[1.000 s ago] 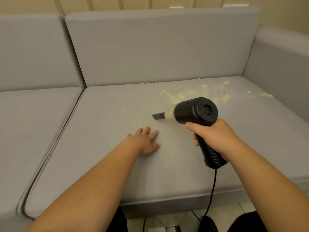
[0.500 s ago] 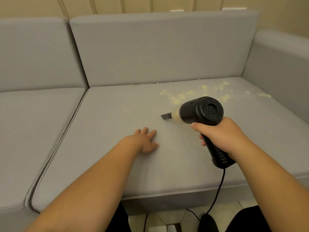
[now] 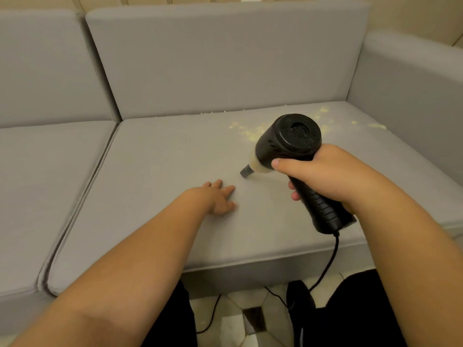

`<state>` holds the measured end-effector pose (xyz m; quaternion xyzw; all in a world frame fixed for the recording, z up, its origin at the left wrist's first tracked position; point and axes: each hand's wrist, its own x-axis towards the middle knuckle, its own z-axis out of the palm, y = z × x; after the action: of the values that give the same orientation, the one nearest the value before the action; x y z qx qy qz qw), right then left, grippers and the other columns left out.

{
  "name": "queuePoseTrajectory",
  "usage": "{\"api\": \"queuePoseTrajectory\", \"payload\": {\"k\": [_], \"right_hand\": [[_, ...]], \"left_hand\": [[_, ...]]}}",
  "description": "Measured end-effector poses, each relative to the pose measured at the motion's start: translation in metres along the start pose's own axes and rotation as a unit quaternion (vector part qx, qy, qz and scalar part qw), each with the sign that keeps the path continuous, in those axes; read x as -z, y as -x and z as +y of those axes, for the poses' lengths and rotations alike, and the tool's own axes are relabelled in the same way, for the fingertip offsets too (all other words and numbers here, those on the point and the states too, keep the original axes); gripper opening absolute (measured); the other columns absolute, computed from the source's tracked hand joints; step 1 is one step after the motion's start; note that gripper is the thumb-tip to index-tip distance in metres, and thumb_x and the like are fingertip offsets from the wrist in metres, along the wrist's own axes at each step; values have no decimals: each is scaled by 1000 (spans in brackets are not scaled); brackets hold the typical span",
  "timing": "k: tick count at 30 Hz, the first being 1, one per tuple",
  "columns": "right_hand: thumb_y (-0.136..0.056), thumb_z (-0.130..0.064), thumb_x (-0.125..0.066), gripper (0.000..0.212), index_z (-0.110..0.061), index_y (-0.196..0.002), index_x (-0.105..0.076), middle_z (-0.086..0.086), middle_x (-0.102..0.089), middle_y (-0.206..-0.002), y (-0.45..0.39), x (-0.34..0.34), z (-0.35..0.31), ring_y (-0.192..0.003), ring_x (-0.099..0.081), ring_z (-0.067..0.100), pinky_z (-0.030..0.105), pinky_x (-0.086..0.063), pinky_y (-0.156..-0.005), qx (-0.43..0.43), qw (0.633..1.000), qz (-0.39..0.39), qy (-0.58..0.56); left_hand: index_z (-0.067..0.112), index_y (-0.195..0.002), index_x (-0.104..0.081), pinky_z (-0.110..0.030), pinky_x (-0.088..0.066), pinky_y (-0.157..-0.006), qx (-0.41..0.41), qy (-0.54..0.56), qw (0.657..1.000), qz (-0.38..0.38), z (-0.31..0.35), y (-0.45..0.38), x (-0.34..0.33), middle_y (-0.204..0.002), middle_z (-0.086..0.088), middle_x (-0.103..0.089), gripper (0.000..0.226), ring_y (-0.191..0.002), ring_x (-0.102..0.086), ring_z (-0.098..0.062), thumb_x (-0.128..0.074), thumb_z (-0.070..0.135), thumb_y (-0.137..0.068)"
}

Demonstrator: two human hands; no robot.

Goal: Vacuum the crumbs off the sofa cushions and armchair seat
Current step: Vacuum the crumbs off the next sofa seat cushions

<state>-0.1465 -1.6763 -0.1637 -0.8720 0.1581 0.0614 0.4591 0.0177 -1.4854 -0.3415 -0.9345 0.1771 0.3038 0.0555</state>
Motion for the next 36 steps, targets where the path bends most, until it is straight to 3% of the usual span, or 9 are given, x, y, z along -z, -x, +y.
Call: {"api": "queuePoseTrajectory", "payload": {"k": [7, 15, 25, 30, 36], "right_hand": [[-92, -48, -74, 29, -20, -93, -71, 4, -79, -76, 29, 13, -8, -62, -78, 18, 30, -56, -65, -10, 999, -6, 39], [-92, -50, -72, 29, -21, -87, -71, 2, -78, -73, 36, 15, -5, -60, -77, 17, 27, -51, -58, -14, 999, -3, 47], [-86, -61, -68, 41, -20, -84, -73, 1, -78, -67, 50, 30, 5, -68, -79, 20, 42, -62, -85, -44, 992, 5, 117], [-88, -57, -70, 38, -20, -79, -71, -1, -76, -65, 13, 23, 18, -71, -78, 21, 43, -62, -86, -26, 996, 40, 75], [-89, -45, -78, 26, -22, -101, -71, 10, -80, -86, -90, 28, 16, -72, -80, 22, 47, -64, -85, -35, 996, 44, -64]], "left_hand": [[41, -165, 3, -56, -8, -126, 3, -6, 1000, -1, 7, 9, 3, -174, 1, 13, 74, -160, 4, -33, -33, 65, -104], [45, -164, 1, -58, -9, -126, -2, -11, 1000, 3, 10, 7, 2, -174, 3, 12, 74, -160, 4, -31, -33, 67, -102], [42, -164, 4, -55, -11, -127, -22, -17, 1000, 8, 21, 1, -1, -174, 2, 13, 76, -160, 6, -31, -33, 66, -103], [45, -163, 7, -65, -13, -124, -20, -14, 999, 29, 22, -14, -3, -173, 6, 15, 75, -160, 9, -27, -30, 70, -101], [46, -162, 8, -68, -2, -122, -29, -1, 998, 58, 24, -43, 7, -173, 6, 17, 72, -159, 11, -27, -23, 70, -102]]}}
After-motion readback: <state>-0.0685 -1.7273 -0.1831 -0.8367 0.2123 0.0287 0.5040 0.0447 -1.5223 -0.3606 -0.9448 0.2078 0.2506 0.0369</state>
